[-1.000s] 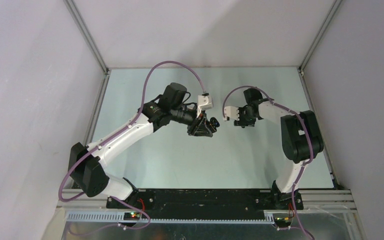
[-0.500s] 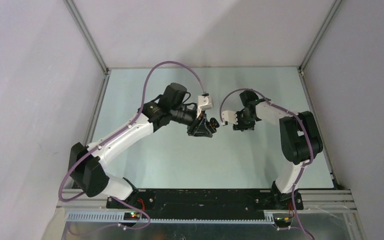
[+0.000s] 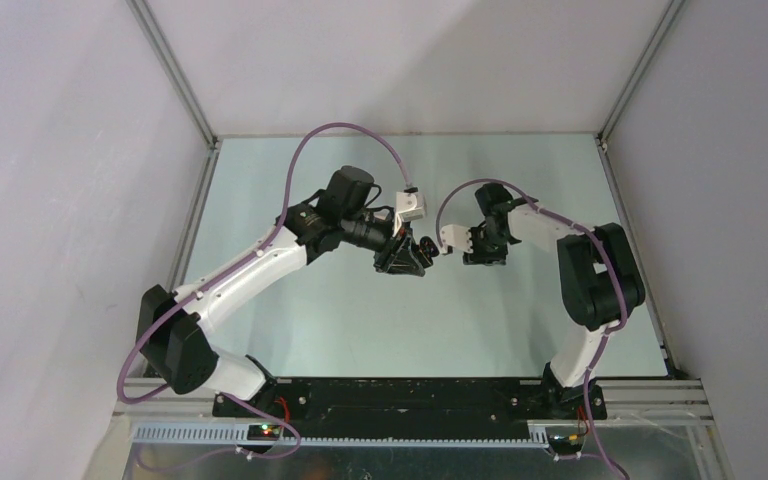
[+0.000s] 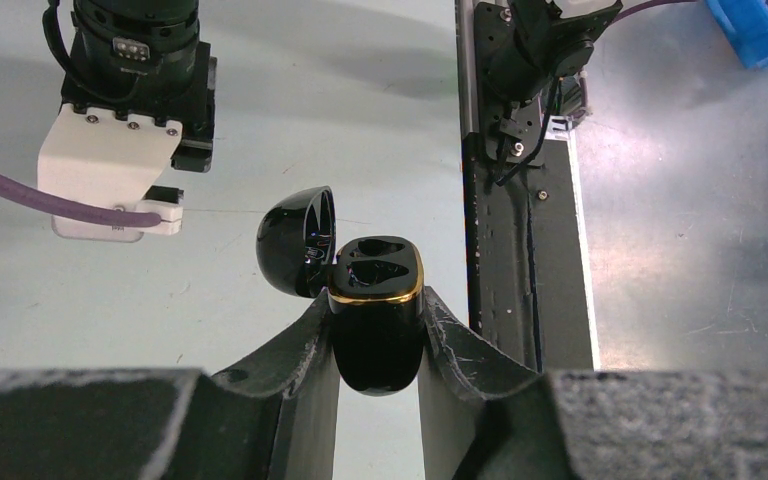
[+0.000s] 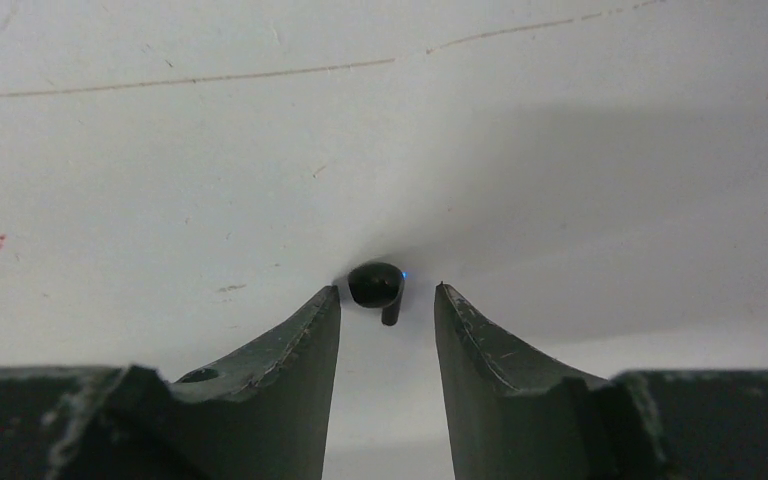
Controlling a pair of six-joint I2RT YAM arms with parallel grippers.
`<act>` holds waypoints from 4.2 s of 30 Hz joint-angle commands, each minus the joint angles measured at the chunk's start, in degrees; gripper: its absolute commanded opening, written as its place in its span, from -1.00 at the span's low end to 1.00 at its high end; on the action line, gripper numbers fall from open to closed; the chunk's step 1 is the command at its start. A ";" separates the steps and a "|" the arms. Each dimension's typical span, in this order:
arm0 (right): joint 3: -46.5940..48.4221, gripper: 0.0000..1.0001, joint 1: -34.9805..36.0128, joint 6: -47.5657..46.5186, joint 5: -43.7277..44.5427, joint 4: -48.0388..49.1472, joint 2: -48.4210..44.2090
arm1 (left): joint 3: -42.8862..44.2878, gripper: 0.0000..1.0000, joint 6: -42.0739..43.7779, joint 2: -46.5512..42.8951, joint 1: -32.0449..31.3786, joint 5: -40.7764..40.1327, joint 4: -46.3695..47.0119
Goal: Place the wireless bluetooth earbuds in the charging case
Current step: Pick up the earbud from the center of the board.
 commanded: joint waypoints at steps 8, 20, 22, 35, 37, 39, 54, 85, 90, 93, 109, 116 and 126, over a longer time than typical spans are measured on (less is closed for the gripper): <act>-1.51 -0.30 2.40 6.31 -2.93 5.48 0.93 | 2.37 -1.00 1.18 -1.99 -0.28 1.45 0.59; 1.26 -0.27 2.29 12.34 -2.32 8.48 1.76 | 2.40 -1.00 1.18 -1.99 -0.29 1.56 0.53; 4.98 -0.26 0.91 13.70 -7.46 2.95 1.97 | 2.40 -1.00 1.15 -1.99 -0.27 1.57 0.53; 27.21 -0.21 -7.15 5.61 -20.75 -29.53 12.13 | 2.51 -1.00 1.31 -2.16 -0.26 1.78 0.26; 27.71 -0.19 -7.14 4.50 -19.47 -30.94 13.43 | 2.54 -1.00 1.40 -2.17 -0.26 1.66 0.15; 28.24 -0.15 -7.05 3.59 -19.01 -32.51 14.70 | 2.50 -1.00 1.40 -2.05 -0.31 1.65 0.18; 43.54 -0.13 -6.98 5.71 -20.21 -42.86 25.18 | 2.54 -1.00 1.41 -1.64 -0.30 1.49 0.17; 38.64 -0.20 -5.37 9.38 -12.38 -38.76 26.41 | 2.71 -1.00 1.63 -1.62 -0.31 1.78 -0.19; 38.37 -0.21 -4.96 9.99 -11.92 -38.49 26.24 | 2.64 -1.00 1.49 -1.86 -0.24 1.89 -0.04; 38.27 -0.22 -4.78 10.12 -12.12 -38.45 26.13 | 2.52 -1.00 1.52 -1.96 -0.29 1.76 -0.04; 35.96 -0.77 -3.50 11.18 -11.12 -35.80 24.70 | 2.58 -1.00 1.45 -2.08 -0.29 1.92 -0.10; 36.08 -0.79 -4.92 11.83 -15.70 -36.10 18.45 | 1.75 -1.00 0.33 -1.48 -0.31 2.42 1.60; 22.92 -0.81 -5.85 23.08 -16.42 -19.88 -8.43 | -1.22 -1.00 -6.97 0.25 -0.29 2.88 9.67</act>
